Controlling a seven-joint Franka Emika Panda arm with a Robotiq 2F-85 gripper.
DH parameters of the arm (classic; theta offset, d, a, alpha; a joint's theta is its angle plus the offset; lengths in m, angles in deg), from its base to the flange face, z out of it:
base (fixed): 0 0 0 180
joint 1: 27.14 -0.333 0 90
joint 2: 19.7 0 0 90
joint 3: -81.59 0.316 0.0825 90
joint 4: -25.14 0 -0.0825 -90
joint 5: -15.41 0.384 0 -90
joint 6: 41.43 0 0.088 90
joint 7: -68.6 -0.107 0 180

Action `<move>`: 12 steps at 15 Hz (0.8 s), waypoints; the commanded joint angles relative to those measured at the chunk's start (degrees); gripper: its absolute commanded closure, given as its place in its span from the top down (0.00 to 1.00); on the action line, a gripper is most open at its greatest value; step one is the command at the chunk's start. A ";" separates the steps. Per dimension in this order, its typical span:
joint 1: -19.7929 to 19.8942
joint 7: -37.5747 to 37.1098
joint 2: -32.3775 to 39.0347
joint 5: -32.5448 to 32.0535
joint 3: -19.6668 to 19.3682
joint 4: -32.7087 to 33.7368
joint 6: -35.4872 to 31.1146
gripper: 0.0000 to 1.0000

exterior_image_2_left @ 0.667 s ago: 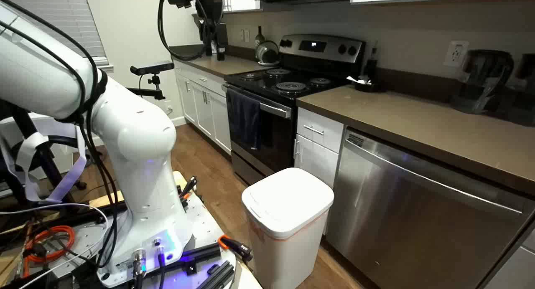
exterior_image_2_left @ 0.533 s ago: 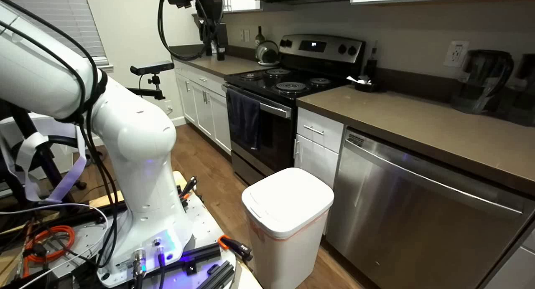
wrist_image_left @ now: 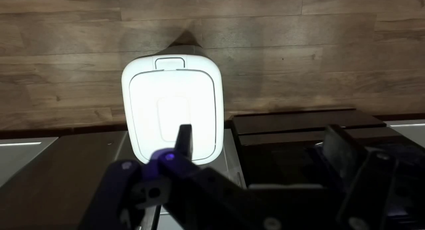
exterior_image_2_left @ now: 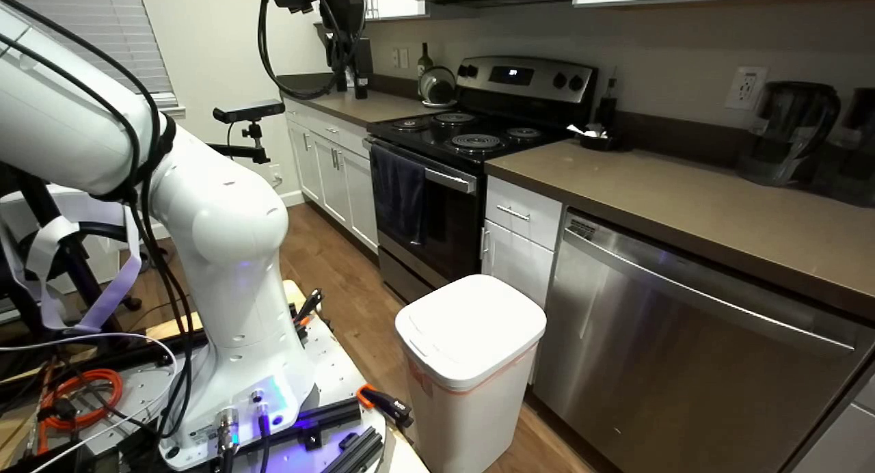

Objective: Open the white bin

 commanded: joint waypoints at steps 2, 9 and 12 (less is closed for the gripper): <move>0.07 1.03 -0.98 0.13 -0.38 -1.25 -0.18 1.00; 1.01 7.01 -2.63 -0.34 -4.64 -13.44 -8.30 1.00; 1.69 9.22 -1.91 0.20 -6.87 -19.83 -17.81 1.00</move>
